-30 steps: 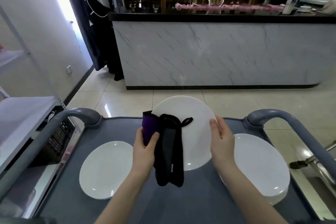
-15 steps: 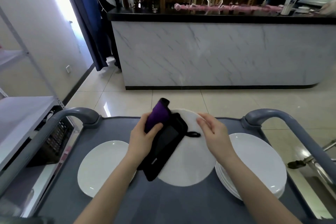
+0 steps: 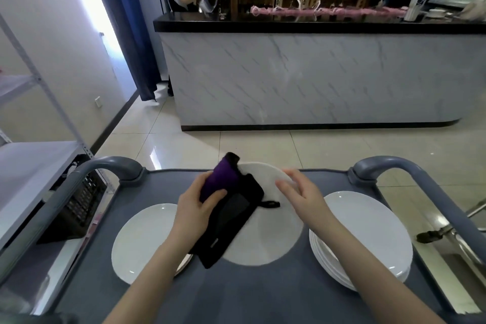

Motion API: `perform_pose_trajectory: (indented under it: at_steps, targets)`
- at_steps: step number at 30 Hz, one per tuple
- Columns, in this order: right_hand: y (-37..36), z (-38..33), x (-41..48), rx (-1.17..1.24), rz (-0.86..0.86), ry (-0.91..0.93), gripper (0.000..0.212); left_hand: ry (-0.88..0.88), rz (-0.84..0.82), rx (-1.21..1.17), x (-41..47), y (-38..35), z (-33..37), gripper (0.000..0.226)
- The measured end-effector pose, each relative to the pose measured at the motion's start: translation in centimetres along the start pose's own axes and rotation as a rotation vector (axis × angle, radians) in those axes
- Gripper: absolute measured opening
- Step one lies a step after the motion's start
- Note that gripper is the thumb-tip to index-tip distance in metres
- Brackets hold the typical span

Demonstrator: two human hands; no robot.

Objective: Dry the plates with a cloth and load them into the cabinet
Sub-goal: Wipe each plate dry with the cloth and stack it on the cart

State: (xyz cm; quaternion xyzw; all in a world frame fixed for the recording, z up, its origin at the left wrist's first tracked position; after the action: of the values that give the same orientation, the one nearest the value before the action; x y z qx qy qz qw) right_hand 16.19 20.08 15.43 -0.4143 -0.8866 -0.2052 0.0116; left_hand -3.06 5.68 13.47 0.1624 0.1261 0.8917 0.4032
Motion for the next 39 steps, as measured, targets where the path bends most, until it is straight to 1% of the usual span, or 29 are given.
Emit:
perform_pose_trajectory:
  at_steps: [3,5,8,10,12,14,16,18,21,24,26,29,31,32,33,36,38,39]
  targets:
    - [-0.4,-0.8,0.9,-0.177,-0.160,0.107,0.014,-0.127,-0.161,0.132,0.6,0.2,1.2,0.045]
    - [-0.6,-1.2,1.1,-0.197,-0.172,0.133,0.016,-0.144,-0.196,0.154,1.0,0.5,1.4,0.046]
    - [-0.9,-1.7,1.0,-0.146,-0.054,0.174,0.018,-0.110,-0.147,0.101,1.2,0.3,1.3,0.042]
    - [-1.0,-1.9,0.9,-0.092,0.037,0.165,0.024,-0.077,-0.044,0.053,1.2,0.1,1.2,0.037]
    - [-1.1,-1.6,0.7,0.040,0.164,0.108,0.027,0.002,0.081,-0.058,1.1,-0.1,0.7,0.029]
    - [-1.5,-1.2,0.4,0.184,0.327,0.016,0.038,0.139,0.187,-0.244,0.6,-1.0,-0.1,0.017]
    - [-2.2,-1.1,0.2,0.303,0.461,-0.064,0.045,0.244,0.258,-0.363,-0.2,-2.2,-0.5,0.011]
    - [-2.6,-1.0,0.1,0.335,0.500,-0.085,0.047,0.268,0.287,-0.405,-0.8,-2.9,-0.7,0.013]
    - [-1.7,-0.9,0.4,0.220,0.417,-0.030,0.045,0.244,0.224,-0.395,-0.5,-2.4,-1.1,0.013]
    - [-0.1,-1.2,1.1,0.142,0.287,0.029,0.025,0.175,0.133,-0.243,0.4,-1.4,-1.0,0.015]
    - [0.8,-1.8,1.6,0.055,0.169,0.110,0.017,0.078,0.055,-0.110,1.1,-0.7,-0.4,0.020]
    - [0.9,-2.7,2.3,-0.162,-0.080,0.194,0.014,-0.059,-0.168,0.104,2.0,0.2,1.3,0.035]
    - [0.3,-3.0,2.3,-0.189,-0.214,0.207,0.023,-0.120,-0.297,0.199,2.3,0.1,2.1,0.039]
    - [0.0,-3.1,2.3,-0.156,-0.229,0.211,0.028,-0.128,-0.309,0.209,2.3,-0.1,2.3,0.038]
    - [-0.2,-3.1,2.2,-0.108,-0.208,0.213,0.030,-0.118,-0.280,0.188,2.3,-0.3,2.3,0.035]
    - [-0.3,-2.6,1.6,-0.042,-0.060,0.227,0.020,-0.102,-0.099,0.119,2.0,-0.8,2.0,0.031]
    - [-0.5,-2.2,1.0,-0.008,0.013,0.196,0.018,-0.088,-0.019,0.089,1.7,-0.7,1.6,0.030]
    - [-0.5,-2.0,0.7,0.034,0.057,0.169,0.019,-0.054,0.013,0.049,1.5,-0.6,1.1,0.028]
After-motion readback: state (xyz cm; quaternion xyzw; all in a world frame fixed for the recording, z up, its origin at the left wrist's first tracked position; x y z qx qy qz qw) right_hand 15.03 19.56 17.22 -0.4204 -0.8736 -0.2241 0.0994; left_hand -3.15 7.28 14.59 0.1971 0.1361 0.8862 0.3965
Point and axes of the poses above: each hand's wrist, its own x-axis towards the middle knuckle, its own y-axis out of the back of the hand, z = x × y, the point moved 1 cm from there along x, towards the middle knuckle, and after that the axes turned 4 degrees about y, right-handed, at the moved point
